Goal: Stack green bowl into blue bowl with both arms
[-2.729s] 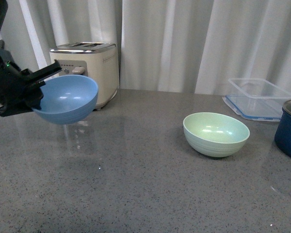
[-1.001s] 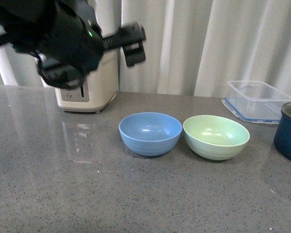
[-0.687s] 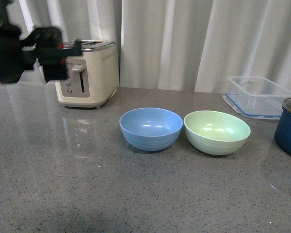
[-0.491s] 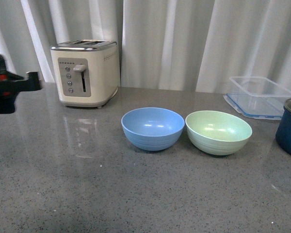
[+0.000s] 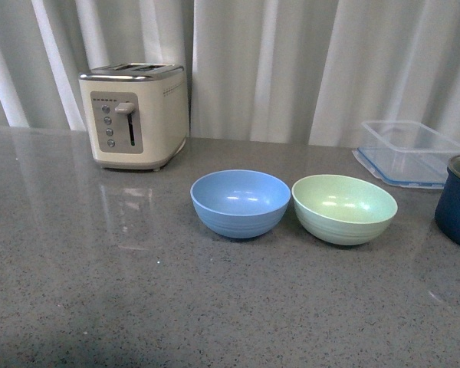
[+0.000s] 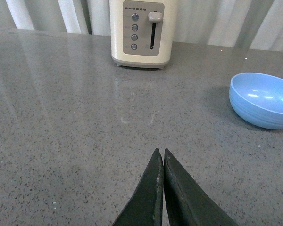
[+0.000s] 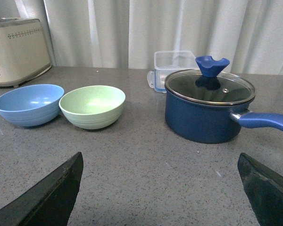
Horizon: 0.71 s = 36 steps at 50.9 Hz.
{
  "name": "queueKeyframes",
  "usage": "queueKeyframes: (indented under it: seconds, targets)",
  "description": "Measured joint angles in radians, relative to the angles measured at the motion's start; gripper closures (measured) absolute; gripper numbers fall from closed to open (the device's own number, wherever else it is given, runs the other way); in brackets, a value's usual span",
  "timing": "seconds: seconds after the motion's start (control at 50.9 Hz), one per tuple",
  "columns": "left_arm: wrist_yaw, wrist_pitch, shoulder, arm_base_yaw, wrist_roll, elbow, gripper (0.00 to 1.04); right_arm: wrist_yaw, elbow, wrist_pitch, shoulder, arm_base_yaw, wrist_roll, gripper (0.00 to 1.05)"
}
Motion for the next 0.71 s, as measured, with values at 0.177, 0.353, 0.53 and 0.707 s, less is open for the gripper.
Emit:
queueKeyframes:
  seconds: [0.177, 0.353, 0.53, 0.707]
  targets:
    - [0.069, -0.072, -0.143, 0.077, 0.0, -0.072, 1.01, 0.0, 0.0, 0.0, 0.0, 0.0, 0.0, 0.1]
    - [0.072, -0.161, -0.274, 0.077, 0.0, -0.114, 1.01, 0.0, 0.0, 0.0, 0.0, 0.0, 0.0, 0.1]
    - [0.074, -0.173, -0.34, 0.077, 0.0, -0.149, 1.01, 0.0, 0.0, 0.0, 0.0, 0.0, 0.0, 0.1]
    - [0.074, -0.264, -0.435, 0.077, 0.0, -0.15, 1.01, 0.0, 0.0, 0.0, 0.0, 0.0, 0.0, 0.1]
